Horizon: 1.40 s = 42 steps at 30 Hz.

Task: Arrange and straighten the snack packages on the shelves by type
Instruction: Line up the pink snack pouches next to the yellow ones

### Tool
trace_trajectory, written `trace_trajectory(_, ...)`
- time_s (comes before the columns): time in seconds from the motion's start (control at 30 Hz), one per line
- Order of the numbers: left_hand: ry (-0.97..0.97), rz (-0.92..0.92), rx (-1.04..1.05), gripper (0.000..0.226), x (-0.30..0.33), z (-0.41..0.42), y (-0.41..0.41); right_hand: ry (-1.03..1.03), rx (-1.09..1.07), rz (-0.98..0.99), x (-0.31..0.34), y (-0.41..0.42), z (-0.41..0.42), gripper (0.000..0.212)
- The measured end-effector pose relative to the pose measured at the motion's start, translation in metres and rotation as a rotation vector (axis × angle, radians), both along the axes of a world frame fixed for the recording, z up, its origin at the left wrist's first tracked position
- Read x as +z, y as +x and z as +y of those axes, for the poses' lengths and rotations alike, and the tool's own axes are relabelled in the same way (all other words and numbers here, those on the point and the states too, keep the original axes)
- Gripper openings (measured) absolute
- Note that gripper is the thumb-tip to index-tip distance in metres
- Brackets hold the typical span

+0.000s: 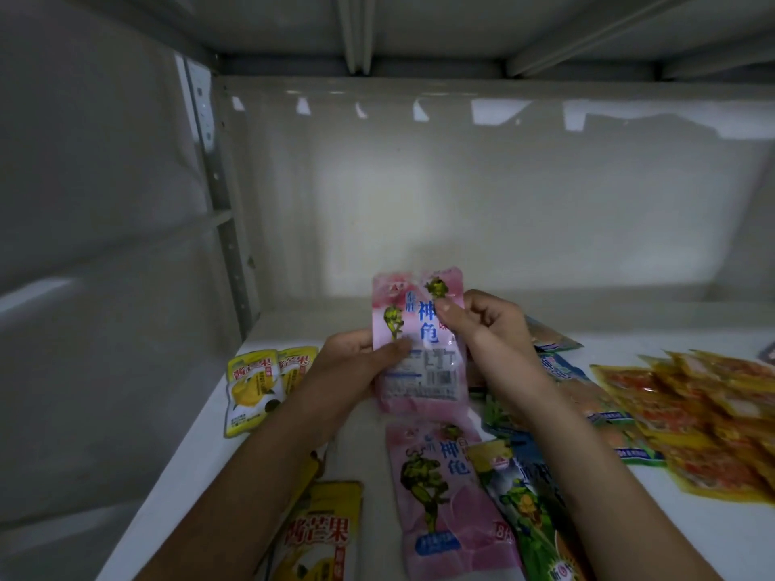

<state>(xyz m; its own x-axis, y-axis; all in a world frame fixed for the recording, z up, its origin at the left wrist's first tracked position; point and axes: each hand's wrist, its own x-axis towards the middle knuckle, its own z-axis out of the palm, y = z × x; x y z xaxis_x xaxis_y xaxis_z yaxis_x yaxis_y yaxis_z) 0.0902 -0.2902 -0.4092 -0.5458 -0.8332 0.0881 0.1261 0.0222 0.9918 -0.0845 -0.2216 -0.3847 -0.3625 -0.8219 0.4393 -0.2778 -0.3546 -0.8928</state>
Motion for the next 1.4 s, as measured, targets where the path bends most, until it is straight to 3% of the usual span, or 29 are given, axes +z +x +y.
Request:
trace_trajectory(0.17,-0.099,0.041,0.115,0.02,-0.005,-0.003,-0.002,-0.054,0.001,-0.036,-0.007,0.006,-0.006,0.041)
trace_trajectory(0.3,-0.221,0.038,0.205,0.02,-0.008,-0.012,0.004,0.096,0.207,-0.088,-0.015,0.007,-0.01,0.011)
trace_trajectory(0.6,-0.136,-0.037,-0.02,0.03,-0.001,-0.012,0.01,0.097,0.155,-0.203,-0.023,0.003,-0.016,0.019)
trace_trajectory(0.8,-0.19,-0.059,0.04,0.025,-0.003,-0.013,0.016,0.118,0.212,-0.196,-0.021,0.009,-0.013,0.017)
trace_trajectory(0.93,-0.297,-0.092,0.104,0.017,-0.007,-0.016,0.014,0.127,0.169,-0.009,-0.031,0.01,-0.018,0.016)
trace_trajectory(1.23,-0.328,-0.03,0.109,0.029,0.002,-0.008,0.005,0.063,0.167,-0.202,-0.027,0.006,-0.023,0.023)
trace_trajectory(1.4,-0.263,-0.017,0.088,0.012,0.012,-0.004,0.007,0.013,0.133,-0.108,-0.018,0.004,-0.02,0.02)
